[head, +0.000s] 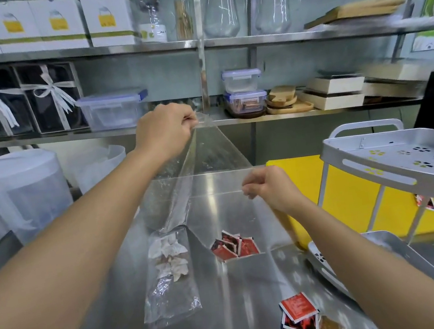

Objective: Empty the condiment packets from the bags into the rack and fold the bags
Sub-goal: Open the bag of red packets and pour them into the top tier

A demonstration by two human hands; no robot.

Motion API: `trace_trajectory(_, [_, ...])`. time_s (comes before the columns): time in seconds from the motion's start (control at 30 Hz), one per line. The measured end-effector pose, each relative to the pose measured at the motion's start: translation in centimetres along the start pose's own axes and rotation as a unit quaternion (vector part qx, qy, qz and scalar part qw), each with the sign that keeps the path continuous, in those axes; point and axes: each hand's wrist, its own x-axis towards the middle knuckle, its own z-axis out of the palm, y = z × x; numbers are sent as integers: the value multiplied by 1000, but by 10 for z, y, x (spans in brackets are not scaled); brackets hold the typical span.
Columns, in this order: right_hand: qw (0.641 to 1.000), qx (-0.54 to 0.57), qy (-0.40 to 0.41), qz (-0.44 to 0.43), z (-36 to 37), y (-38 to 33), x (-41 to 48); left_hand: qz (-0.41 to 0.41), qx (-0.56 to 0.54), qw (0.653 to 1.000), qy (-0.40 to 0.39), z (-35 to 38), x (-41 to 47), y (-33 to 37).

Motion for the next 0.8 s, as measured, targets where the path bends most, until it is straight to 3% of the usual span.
trace_trajectory(0.13, [995, -92, -12, -36, -2, -10, 6, -4, 87, 992, -90, -8, -5, -4])
trace_trajectory(0.3, [988, -120, -57, -80, -10, -32, 11, 222, 230, 942, -101, 10, -31, 22])
trace_trajectory(0.37, [987, -109, -68, -93, -13, -38, 10, 218, 225, 939, -141, 20, -39, 31])
trace_trajectory(0.5, [990, -81, -80, -84, -18, -37, 3, 170, 189, 956, -143, 18, -40, 33])
trace_trajectory(0.67, [987, -53, -151, -8, -23, -10, -19, 146, 118, 973, -132, 1, -33, 32])
trace_trajectory(0.8, [990, 3, -140, 30, -28, 8, -37, 130, 84, 980, -127, -8, -27, 26])
